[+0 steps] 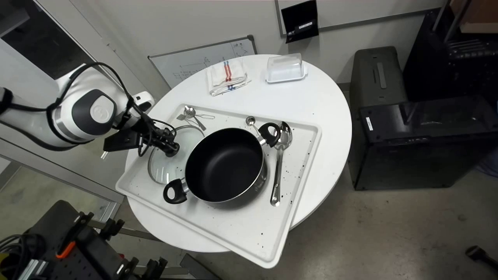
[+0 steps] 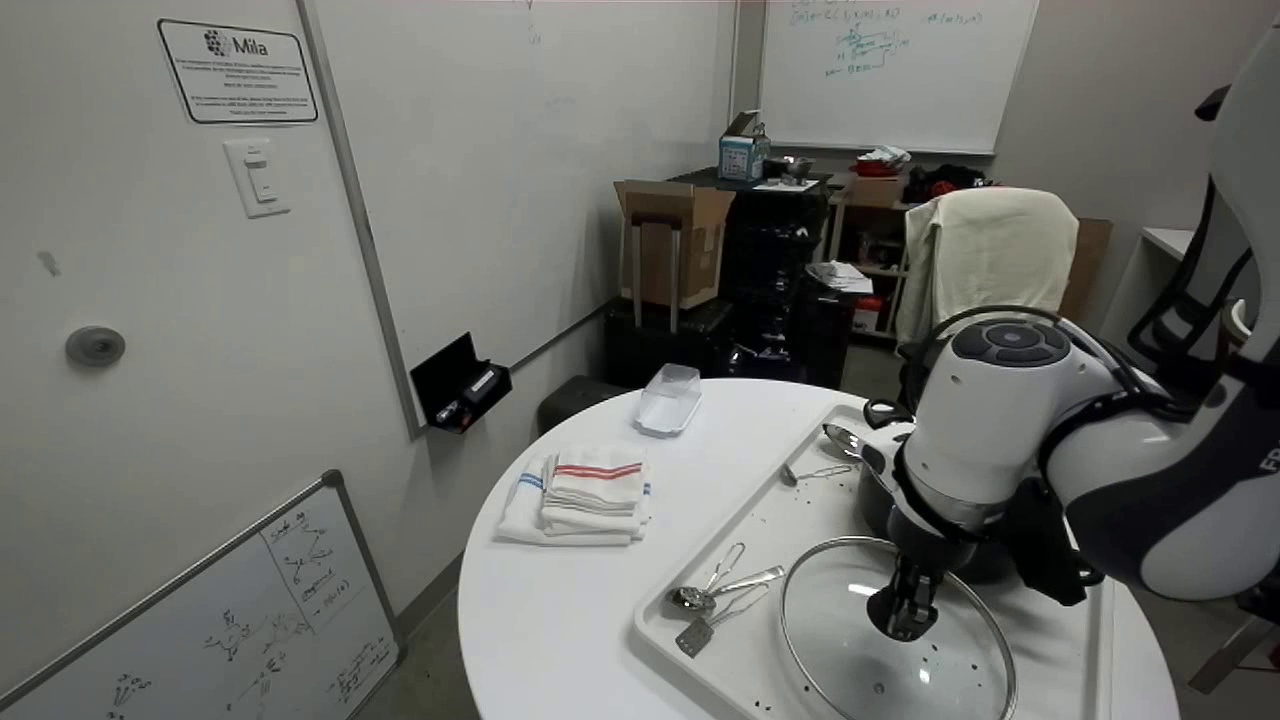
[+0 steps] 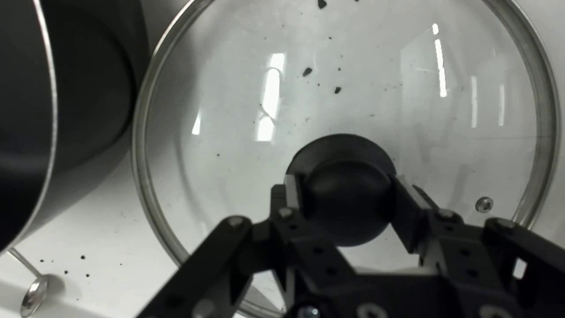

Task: Remove the glass lid from the black pot.

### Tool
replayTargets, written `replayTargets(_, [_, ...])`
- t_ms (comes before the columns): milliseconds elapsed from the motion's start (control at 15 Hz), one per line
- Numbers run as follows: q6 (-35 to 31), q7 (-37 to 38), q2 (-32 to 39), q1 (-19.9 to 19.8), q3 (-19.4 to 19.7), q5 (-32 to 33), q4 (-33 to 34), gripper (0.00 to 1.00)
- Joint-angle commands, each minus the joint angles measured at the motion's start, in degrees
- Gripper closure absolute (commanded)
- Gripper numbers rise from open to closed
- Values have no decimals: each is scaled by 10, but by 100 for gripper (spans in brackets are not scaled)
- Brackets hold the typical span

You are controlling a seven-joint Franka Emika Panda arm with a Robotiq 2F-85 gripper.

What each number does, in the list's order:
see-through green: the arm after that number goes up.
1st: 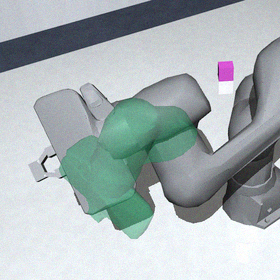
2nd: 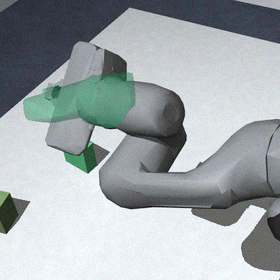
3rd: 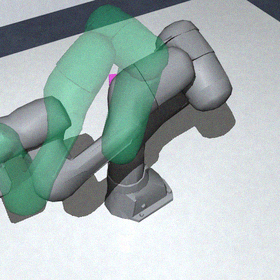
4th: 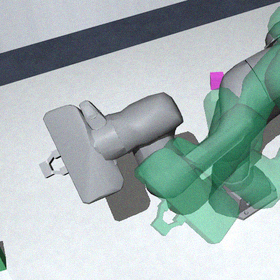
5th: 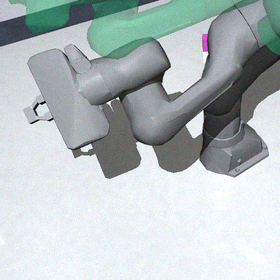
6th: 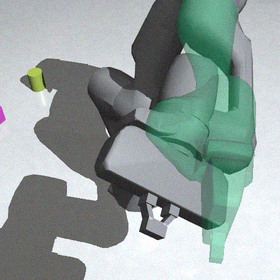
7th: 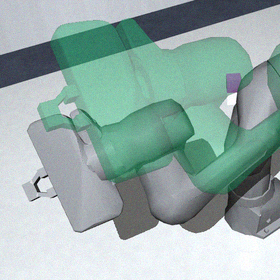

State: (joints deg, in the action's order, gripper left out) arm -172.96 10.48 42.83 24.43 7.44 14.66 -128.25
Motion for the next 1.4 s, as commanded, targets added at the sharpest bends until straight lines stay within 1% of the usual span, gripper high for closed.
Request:
replayTargets(0, [-19, -3, 30, 23, 20, -17, 19, 75])
replayTargets(200, [-20, -5, 42, 25, 18, -24, 23, 75])
replayTargets(467, [-19, -7, 36, 21, 14, -29, 18, 75])
replayTargets(533, [-19, -8, 34, 20, 13, -31, 16, 43])
replayTargets(600, [-18, -8, 31, 18, 11, -32, 13, 24])
replayTargets(667, [-18, -10, 28, 15, 9, -34, 10, 19])
replayTargets(800, [-19, -13, 21, 8, 3, -37, 3, 5])
replayTargets(867, [-19, -15, 18, 5, 0, -38, 0, 1])
replayTargets(933, [-19, -17, 13, 2, -3, -38, -5, 0])
replayTargets(1333, [-17, -35, -29, -31, -32, -38, -43, 0])
